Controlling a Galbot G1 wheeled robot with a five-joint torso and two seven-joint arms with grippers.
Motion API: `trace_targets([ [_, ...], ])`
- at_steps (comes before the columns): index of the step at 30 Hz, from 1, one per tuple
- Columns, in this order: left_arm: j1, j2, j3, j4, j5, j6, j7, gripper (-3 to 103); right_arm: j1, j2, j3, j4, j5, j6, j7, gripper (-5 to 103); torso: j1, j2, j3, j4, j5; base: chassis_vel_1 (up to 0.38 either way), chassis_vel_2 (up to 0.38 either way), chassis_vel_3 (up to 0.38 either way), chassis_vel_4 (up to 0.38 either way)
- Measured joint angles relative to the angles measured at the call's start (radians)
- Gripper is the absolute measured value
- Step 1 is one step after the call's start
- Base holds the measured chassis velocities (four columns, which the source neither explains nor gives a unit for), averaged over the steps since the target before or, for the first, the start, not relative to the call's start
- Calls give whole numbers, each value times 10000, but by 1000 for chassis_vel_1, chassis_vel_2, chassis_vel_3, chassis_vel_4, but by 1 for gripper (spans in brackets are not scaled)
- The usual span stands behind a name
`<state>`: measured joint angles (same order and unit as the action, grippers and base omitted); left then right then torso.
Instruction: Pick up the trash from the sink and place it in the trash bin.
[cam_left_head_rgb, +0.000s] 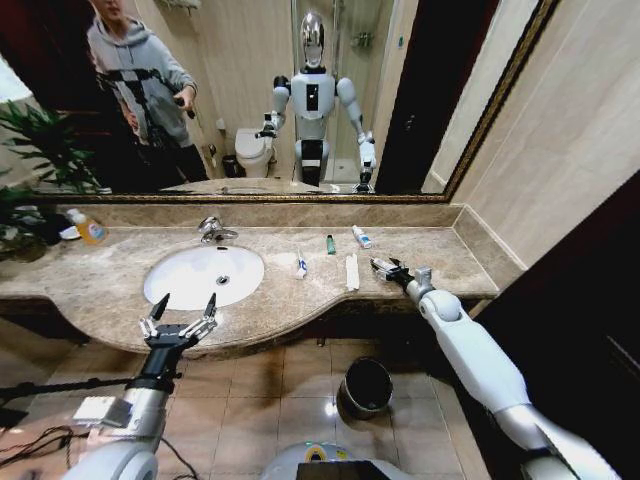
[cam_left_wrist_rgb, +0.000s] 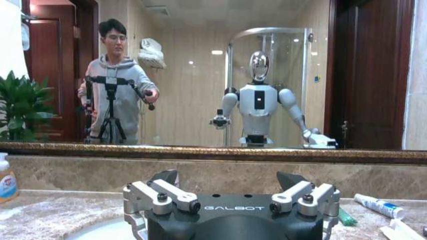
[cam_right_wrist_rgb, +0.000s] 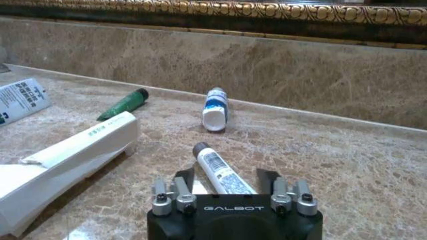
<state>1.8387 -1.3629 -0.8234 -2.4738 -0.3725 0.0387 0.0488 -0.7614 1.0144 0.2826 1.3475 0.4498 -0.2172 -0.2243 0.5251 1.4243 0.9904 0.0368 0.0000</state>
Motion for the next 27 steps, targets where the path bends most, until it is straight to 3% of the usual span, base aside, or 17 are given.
trace_targets([
  [2, 0, 0, 0, 0, 0, 0, 0, 100, -2, -8, 8, -17, 0, 7, -54, 63, 0, 0, 0, 0, -1, 0, 0, 0, 0],
  [5, 0, 0, 0, 0, 0, 0, 0, 100, -39, -7, 57, -45, -47, 98, -264, 47, 0, 0, 0, 1, -1, 0, 0, 0, 0],
  [11, 0, -1, 0, 0, 0, 0, 0, 100, -106, -11, 100, 19, -95, 147, -341, 30, 0, 0, 0, 1, 1, 0, 0, 0, 0],
  [17, 0, 0, 0, 0, 0, 0, 0, 100, -390, -185, 400, 463, 33, 132, -380, 8, 0, 0, 0, 1, 1, 0, 0, 0, 0],
  [23, 0, -1, 0, 0, 0, 0, 0, 100, -1104, -375, 1053, 1340, 299, 66, -323, 3, 0, 0, 0, 2, 2, 0, 0, 0, 0],
  [27, 0, 0, 0, 0, 0, 0, 1, 100, -2146, -483, 1891, 2473, 327, 201, 156, 3, 0, 0, 0, -3, 1, 0, 0, 0, 0],
])
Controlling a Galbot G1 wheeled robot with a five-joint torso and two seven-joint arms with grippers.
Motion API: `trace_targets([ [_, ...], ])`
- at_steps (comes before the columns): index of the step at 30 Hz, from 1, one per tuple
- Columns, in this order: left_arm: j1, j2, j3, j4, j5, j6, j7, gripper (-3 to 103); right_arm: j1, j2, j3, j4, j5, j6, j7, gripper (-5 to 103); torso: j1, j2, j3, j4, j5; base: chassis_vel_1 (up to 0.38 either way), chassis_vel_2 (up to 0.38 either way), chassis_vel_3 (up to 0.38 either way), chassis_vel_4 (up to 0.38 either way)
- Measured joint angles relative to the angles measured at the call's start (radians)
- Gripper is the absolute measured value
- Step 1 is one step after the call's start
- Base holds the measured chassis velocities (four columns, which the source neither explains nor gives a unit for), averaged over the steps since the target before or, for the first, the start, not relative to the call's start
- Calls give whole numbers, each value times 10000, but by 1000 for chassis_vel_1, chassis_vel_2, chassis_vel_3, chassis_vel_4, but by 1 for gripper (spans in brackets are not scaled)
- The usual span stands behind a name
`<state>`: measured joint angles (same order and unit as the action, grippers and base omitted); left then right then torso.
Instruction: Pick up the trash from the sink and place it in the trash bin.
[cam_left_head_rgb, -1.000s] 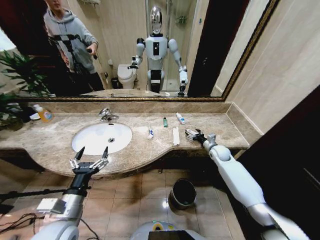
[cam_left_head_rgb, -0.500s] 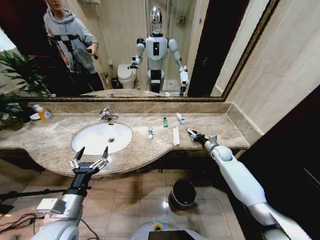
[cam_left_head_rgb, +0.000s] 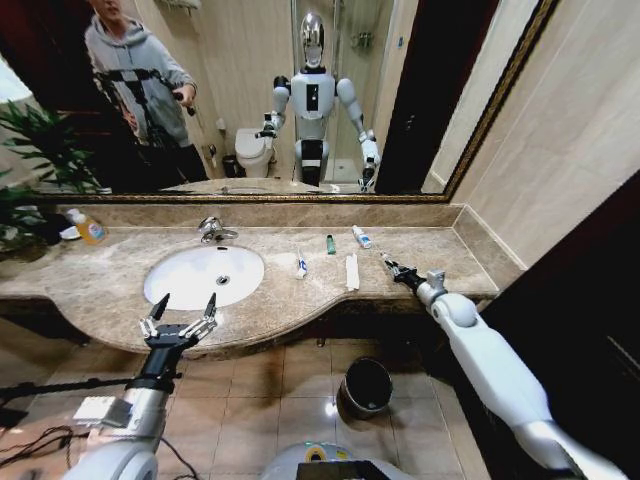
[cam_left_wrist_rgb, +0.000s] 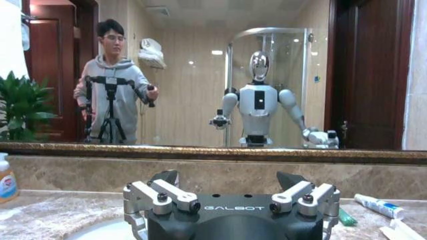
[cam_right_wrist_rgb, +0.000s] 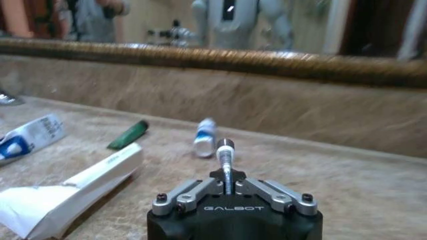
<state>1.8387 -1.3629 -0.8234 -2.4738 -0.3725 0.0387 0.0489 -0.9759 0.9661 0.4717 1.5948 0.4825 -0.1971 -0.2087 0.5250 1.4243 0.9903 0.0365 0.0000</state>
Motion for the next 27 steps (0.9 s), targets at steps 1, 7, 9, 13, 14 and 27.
trace_targets([
  [1, 0, 0, 0, 0, 0, 0, 0, 100, -323, 25, 221, 376, -161, 114, 299, 3, -1, 0, 0, 0, -3, 0, 0, 0, 0],
  [7, 0, -1, 0, 0, 0, 0, -1, 100, -1905, 247, 1113, 1845, -339, 553, 1248, 3, 0, 0, -1, 4, -4, 0, 0, 0, 0],
  [9, 1, 0, 0, 0, 0, 0, -1, 100, -2750, 494, 1569, 2523, -333, 639, 1471, 3, 0, 0, 0, 2, -1, 0, 0, 0, 0],
  [13, 0, 0, 0, 0, 0, 0, -2, 100, -3996, 990, 2155, 3486, -332, 787, 1575, 3, -1, 0, -1, 3, -1, 0, 0, 0, 0],
  [14, 0, 0, 0, 0, 0, 0, -1, 100, -4834, 1339, 2485, 4016, -378, 973, 1591, 3, -1, 0, -1, 2, -1, 0, 0, 0, 0],
  [27, 0, 0, 0, 0, 0, 0, -1, 100, -8423, 2724, 2482, 4175, -1905, 3485, 1160, 3, -1, 1, -1, 2, -3, 0, 0, 0, 0],
])
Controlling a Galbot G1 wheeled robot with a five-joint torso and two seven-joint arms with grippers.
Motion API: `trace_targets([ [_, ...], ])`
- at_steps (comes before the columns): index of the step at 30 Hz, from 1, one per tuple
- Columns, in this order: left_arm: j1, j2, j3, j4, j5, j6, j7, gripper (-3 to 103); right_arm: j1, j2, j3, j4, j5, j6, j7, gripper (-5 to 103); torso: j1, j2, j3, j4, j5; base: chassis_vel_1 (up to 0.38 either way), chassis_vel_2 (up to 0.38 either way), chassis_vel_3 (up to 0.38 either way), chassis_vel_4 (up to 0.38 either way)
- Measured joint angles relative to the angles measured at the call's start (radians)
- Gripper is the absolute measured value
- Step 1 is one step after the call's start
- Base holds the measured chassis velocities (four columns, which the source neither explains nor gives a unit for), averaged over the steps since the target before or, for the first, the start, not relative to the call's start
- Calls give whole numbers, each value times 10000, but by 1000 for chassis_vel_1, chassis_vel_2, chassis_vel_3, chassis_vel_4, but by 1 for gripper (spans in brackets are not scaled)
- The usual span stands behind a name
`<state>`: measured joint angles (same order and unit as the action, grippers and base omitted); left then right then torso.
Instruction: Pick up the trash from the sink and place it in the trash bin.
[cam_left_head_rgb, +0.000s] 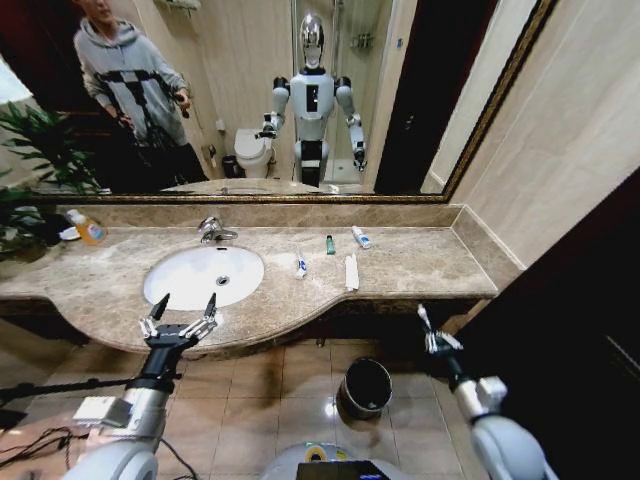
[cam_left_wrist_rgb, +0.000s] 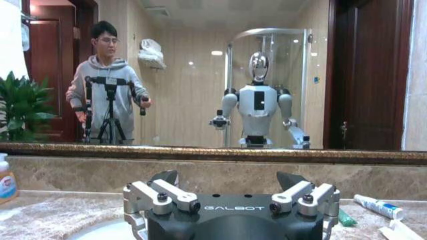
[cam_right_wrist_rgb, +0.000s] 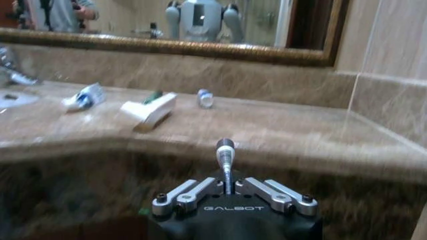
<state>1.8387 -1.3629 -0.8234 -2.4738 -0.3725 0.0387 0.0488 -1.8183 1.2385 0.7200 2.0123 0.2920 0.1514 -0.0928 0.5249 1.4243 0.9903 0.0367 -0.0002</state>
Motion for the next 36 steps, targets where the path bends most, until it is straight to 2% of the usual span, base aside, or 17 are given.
trace_targets([
  [2, 0, 0, 0, 0, 0, 0, 0, 100, -48, 47, -54, -99, -45, 87, -66, 3, 0, 0, 0, 0, 0, 0, 0, 0, 0],
  [9, 0, -1, 1, 0, 0, 0, 0, 100, 424, 399, -706, -2238, -800, 272, -746, 3, 1, -2, 1, 0, 4, 0, 0, 0, 0],
  [14, 0, -1, 1, 0, 0, 0, 1, 100, 1774, 640, -1126, -4732, -2067, 429, -1125, 3, 1, -2, 1, 1, 2, 0, 0, 0, 0],
  [16, 0, 0, 0, 0, 0, 0, -1, 100, 1990, 689, -1191, -5078, -2274, 461, -1148, 3, 1, -2, 2, 2, 3, 0, 0, 0, 0],
  [18, 1, 0, 1, 1, 0, 0, 0, 100, 2805, 897, -1397, -6336, -3012, 537, -1204, 3, 2, -2, 2, 2, 1, 0, 0, 0, 0],
  [19, 1, 0, 1, 1, 0, 0, 0, 100, 2805, 897, -1397, -6336, -3012, 537, -1204, 3, 2, -2, 2, 2, 1, 0, 0, 0, 0],
  [22, 0, 0, 1, 0, 0, 0, 0, 100, 3665, 1161, -1608, -7680, -3841, 614, -1224, 3, 3, -2, 2, 2, 2, 0, 0, 0, 0],
  [26, 0, 0, 1, 0, 0, 0, 0, 100, 4292, 1354, -1676, -8642, -4382, 580, -1324, 3, 3, -2, 2, 1, 2, 0, 0, 0, 0],
  [35, 0, 0, 0, 0, 0, 0, 0, 100, 5197, 1659, -1749, -9920, -4890, 424, -1371, 3, 2, -2, 2, 2, -1, 0, 0, 0, 0],
  [36, 0, 0, 0, 0, 0, 0, 0, 100, 5478, 1801, -1680, -10394, -5181, 435, -1372, 3, 2, -2, 2, 1, 4, 0, 0, 0, 0],
])
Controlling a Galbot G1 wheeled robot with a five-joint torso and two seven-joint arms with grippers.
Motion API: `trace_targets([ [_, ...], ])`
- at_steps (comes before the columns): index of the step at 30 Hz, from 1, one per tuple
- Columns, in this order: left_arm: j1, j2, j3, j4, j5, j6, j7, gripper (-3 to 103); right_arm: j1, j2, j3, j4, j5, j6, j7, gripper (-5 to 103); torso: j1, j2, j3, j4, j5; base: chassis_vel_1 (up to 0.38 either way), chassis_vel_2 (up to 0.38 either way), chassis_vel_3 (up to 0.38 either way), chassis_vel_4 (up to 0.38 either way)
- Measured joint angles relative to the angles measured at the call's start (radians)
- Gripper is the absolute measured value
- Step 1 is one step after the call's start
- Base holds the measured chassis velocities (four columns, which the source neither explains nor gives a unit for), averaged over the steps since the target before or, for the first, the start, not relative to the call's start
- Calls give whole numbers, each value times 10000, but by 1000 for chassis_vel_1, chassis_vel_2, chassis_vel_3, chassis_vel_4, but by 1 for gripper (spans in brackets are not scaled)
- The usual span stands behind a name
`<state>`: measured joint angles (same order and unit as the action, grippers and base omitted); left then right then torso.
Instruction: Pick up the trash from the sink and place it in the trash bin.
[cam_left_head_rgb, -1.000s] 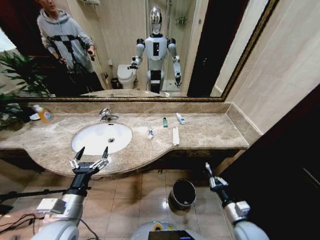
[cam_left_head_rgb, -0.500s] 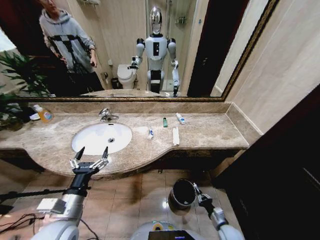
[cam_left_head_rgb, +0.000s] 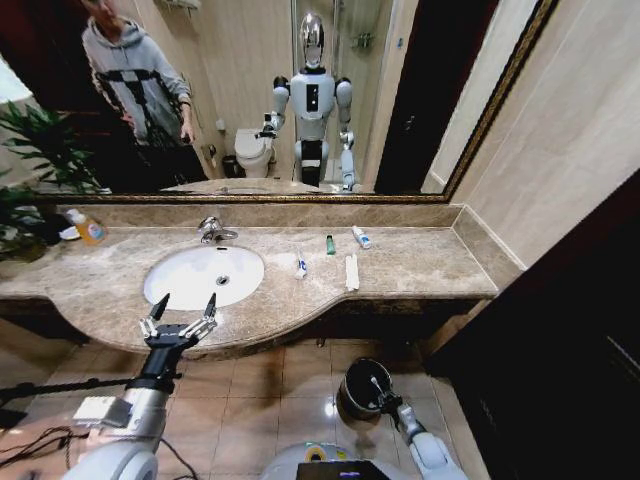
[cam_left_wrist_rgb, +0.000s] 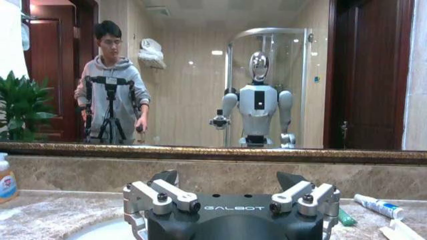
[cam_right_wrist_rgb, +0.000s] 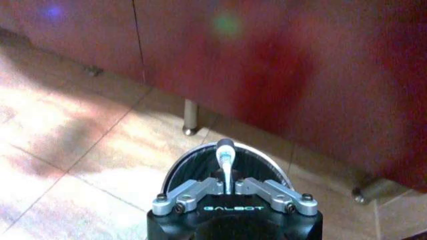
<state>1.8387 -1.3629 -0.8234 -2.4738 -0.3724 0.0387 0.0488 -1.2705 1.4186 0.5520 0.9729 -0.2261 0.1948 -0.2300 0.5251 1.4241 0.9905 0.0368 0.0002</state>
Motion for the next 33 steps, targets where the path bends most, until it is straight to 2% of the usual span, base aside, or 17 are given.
trace_targets([
  [8, 0, 0, 0, 0, 0, 0, 0, 100, 1129, 335, 395, -1957, -701, 186, 198, 3, 0, 0, 0, 1, -3, 0, 0, 0, 0],
  [16, 0, 0, 1, 0, 0, 0, 0, 100, 1461, 312, 452, -2499, -803, 244, 327, 1, -1, 0, 0, 0, -2, 0, 0, 0, 0],
  [17, 0, 0, 1, 0, 0, 0, 1, 100, 1504, 313, 448, -2509, -817, 241, 338, 9, -1, 0, 0, 0, -3, 0, 0, 0, 0],
  [19, 0, 0, 1, 0, 0, 0, 0, 100, 1539, 323, 442, -2511, -829, 234, 347, 9, -1, 0, -1, 1, -2, 0, 0, 0, 0],
  [20, 0, 0, 0, 0, 0, 0, 0, 100, 1567, 337, 432, -2509, -842, 224, 350, 19, -1, 0, -1, 1, -2, 0, 0, 0, 0],
  [22, 0, 0, 0, 0, -1, 0, 0, 100, 1573, 352, 419, -2493, -854, 215, 350, 19, -1, 0, -1, 0, -2, 0, 0, 0, 0],
  [23, 0, -1, 1, 0, 0, 0, 0, 100, 1573, 362, 403, -2480, -861, 208, 349, 29, -1, 0, -1, 0, -2, 0, 0, 0, 0],
  [30, 0, 0, 1, 0, -1, 0, 0, 100, 1559, 400, 378, -2395, -906, 182, 349, 33, -1, 0, -1, 0, -2, 0, 0, 0, 0],
  [31, 0, 0, 1, 0, -1, 0, 0, 100, 1495, 401, 369, -2272, -903, 166, 346, 39, -1, 0, -1, 0, -2, 0, 0, 0, 0],
  [33, 0, 0, 0, 0, 0, 0, 0, 100, 1471, 399, 366, -2237, -900, 163, 335, 39, -1, 0, -1, 0, -2, 0, 0, 0, 0],
])
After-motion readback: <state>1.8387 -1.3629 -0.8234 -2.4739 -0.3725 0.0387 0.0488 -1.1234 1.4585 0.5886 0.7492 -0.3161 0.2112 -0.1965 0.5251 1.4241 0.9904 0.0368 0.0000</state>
